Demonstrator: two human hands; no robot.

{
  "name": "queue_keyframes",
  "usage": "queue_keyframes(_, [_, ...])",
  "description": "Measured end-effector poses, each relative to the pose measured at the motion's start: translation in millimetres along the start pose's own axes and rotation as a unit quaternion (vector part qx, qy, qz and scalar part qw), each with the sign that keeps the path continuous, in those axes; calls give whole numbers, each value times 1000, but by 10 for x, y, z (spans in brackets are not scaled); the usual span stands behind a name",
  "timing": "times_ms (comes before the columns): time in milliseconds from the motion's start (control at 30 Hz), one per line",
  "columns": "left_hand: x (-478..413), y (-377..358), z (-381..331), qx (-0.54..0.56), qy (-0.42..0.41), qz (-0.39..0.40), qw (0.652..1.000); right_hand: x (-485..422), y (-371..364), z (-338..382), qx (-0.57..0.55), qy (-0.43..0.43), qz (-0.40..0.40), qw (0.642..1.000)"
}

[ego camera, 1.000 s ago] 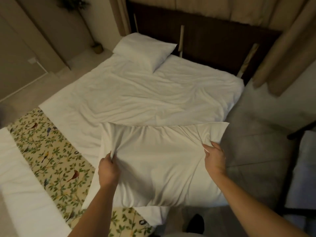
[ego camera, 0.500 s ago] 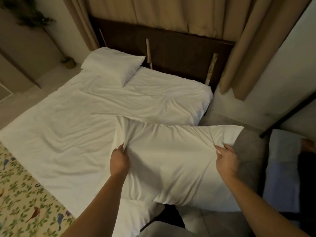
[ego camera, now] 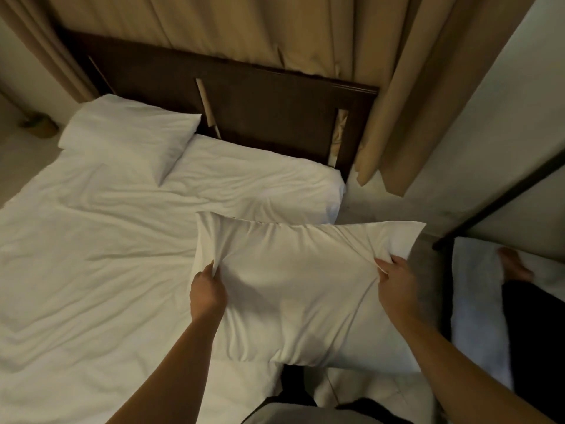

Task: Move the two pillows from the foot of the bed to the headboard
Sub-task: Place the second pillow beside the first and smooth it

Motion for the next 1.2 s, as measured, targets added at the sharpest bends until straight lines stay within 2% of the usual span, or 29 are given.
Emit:
queue_keyframes(300, [-872, -21, -854, -23, -4, -39, 999, -1256, 183, 200, -3, 38, -4, 999])
queue_keyframes(467, [-1085, -191, -1274, -10, 22, -85, 996, -2117, 210, 179, -28, 75, 39, 996])
queue_keyframes(633, [-1246, -330, -1601, 12, 51, -113, 992, -2814, 266, 181, -3, 102, 67, 993])
queue_keyframes(900, [-1963, -185, -1915, 14, 54, -133, 990, -3585, 36, 453, -6, 85, 89, 992])
queue_keyframes(1200, [-3522, 173, -2157, -15, 29, -108, 994, -4277, -569, 954, -25, 37, 70, 997])
Point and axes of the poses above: each hand's wrist, its own x-axis away from the middle knuckle, its own y-axis out of the back of the hand, z = x × y, the point moved 6 cm from there along -x, towards the middle knuckle, and after that the axes turned 12 degrees about z, right-handed, at the moved point
